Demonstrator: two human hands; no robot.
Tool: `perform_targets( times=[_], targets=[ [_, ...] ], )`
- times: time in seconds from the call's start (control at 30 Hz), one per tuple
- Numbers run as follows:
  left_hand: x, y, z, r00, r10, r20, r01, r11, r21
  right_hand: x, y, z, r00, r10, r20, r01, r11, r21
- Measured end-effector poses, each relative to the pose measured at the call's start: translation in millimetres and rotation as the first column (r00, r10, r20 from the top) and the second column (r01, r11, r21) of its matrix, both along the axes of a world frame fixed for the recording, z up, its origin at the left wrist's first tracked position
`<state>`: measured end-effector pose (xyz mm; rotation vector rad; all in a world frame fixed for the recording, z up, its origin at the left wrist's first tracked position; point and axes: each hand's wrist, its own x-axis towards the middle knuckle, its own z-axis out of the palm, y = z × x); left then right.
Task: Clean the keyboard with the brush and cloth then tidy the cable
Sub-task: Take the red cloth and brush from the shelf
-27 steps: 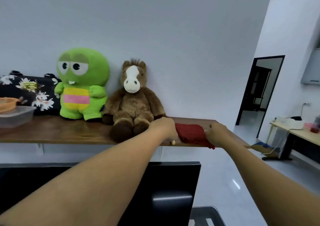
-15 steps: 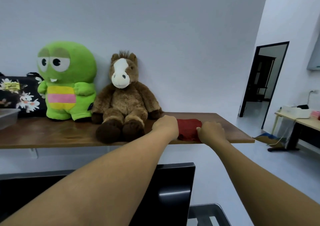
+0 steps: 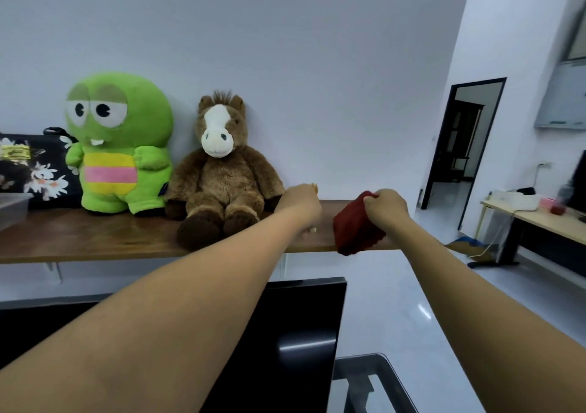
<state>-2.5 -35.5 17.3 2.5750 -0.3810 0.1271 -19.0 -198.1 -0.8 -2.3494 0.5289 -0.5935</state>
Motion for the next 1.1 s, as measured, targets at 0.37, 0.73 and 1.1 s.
perform_targets(
  times=[0.37,0.73,1.1],
  targets=[
    [-157,5,-3,0.948,-0.318,0.015,0.310,0.912,-0.268,-176,-6,-8,0.991,-0.132,0.026,0.133,0.991,-0.030],
    [-305,80,-263,0.820,-0.245,-0.517,0.121,0.958,-0.260,-311,55,-202,0.952,-0.151,-0.266,0.190,0.974,0.126],
    [-351,104,-398,0.629,-0.016,-0.777,-0.153,0.978,-0.144,-355,117,-354,0.938,-0.039,-0.344,0.173,0.914,0.368]
  ],
)
